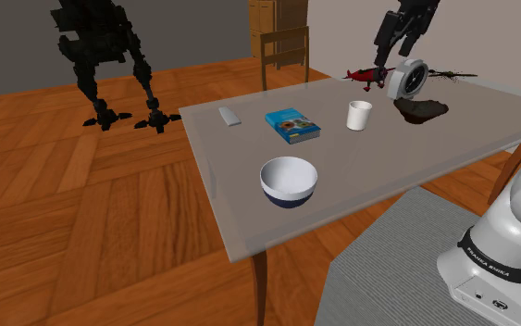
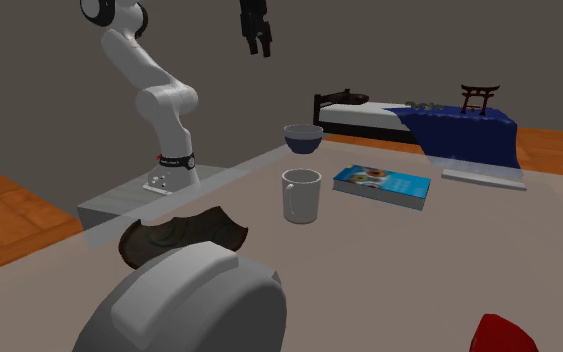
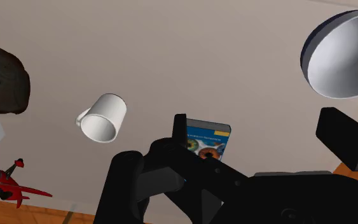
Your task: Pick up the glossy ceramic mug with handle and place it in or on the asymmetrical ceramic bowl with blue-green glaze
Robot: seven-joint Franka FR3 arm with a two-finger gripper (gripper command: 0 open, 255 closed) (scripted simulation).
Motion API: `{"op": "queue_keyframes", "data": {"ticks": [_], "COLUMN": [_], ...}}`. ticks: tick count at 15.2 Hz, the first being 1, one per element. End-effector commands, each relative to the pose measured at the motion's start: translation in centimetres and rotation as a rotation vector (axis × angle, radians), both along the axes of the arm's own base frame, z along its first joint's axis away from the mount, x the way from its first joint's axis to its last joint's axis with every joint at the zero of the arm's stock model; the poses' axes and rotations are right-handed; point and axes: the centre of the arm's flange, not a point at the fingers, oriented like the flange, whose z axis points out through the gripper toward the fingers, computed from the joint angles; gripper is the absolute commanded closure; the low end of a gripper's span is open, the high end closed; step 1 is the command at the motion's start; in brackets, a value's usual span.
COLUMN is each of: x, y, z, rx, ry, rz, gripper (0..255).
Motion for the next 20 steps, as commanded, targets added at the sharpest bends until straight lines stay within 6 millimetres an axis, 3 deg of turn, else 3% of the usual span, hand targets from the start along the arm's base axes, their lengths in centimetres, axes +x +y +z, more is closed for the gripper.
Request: {"op": "queue_keyframes", "data": {"ticks": [1,20], "x": [0.0,13.9], "y": [0.0,-15.4], "z": [0.0,-14.9], "rx": [0.000,0.002], "ry": [0.000,0.064], "rz": [0.000,0.013], "gripper": [0,0]}}
